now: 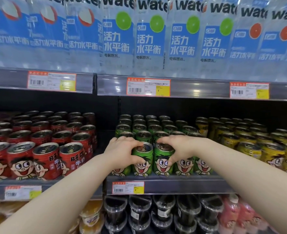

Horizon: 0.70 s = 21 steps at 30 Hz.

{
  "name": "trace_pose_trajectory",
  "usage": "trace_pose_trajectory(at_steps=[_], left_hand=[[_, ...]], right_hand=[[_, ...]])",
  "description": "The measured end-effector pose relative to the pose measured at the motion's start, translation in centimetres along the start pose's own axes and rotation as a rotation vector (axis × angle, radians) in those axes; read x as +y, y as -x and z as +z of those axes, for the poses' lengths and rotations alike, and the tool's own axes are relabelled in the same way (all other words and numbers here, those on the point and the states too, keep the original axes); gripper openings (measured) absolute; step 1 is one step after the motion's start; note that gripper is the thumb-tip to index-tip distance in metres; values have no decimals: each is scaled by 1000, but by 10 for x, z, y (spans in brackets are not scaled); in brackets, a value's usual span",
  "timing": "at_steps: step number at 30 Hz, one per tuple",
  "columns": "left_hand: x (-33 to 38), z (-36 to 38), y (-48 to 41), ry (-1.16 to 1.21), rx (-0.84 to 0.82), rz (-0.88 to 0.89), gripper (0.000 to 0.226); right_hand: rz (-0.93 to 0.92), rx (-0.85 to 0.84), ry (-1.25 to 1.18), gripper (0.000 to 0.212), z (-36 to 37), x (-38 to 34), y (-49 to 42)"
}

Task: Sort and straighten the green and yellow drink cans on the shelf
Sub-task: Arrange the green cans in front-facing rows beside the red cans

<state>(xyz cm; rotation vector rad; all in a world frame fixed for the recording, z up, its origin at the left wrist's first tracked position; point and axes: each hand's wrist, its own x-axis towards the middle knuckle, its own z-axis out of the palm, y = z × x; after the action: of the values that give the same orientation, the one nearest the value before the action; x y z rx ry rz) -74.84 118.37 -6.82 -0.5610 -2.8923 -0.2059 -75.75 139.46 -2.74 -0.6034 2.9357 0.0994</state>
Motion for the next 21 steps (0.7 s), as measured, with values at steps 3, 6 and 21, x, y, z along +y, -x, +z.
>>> trace_pose_trajectory(at_steps=[3, 6, 21], left_hand=[[-1, 0, 2, 14, 10, -5, 65], [1, -1, 3, 0, 24, 0, 63], [-11, 3, 17, -9, -30, -76, 90]], right_hand=[[-24, -23, -34, 90, -2, 1, -1], [-34, -19, -10, 90, -3, 0, -3], [147, -9, -14, 91, 5, 52, 21]])
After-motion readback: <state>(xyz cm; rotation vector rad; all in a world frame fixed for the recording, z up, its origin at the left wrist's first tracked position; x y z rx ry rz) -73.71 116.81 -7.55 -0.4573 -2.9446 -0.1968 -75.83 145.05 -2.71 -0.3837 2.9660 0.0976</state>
